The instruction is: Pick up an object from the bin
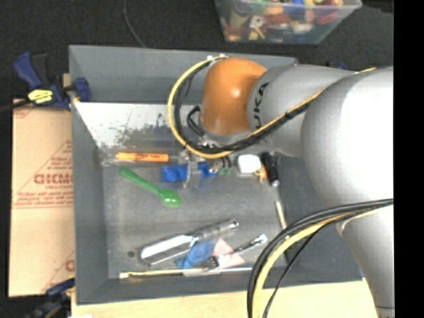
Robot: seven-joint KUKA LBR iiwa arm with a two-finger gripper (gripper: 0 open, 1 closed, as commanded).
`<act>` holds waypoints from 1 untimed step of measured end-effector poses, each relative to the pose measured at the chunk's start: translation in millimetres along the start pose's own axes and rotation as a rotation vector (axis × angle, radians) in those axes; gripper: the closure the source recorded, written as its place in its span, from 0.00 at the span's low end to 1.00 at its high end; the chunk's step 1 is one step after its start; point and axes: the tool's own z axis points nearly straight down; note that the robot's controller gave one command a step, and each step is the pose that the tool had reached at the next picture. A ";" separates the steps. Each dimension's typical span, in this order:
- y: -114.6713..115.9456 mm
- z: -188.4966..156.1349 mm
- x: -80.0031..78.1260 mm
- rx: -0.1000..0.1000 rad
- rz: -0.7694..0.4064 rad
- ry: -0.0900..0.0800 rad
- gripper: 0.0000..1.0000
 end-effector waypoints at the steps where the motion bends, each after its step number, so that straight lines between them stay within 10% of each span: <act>1: -0.4 -26.7 -2.1 -0.001 0.000 -0.007 1.00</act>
Offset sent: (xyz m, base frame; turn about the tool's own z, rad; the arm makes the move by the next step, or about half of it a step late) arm -0.0005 -0.0001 0.0783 0.0000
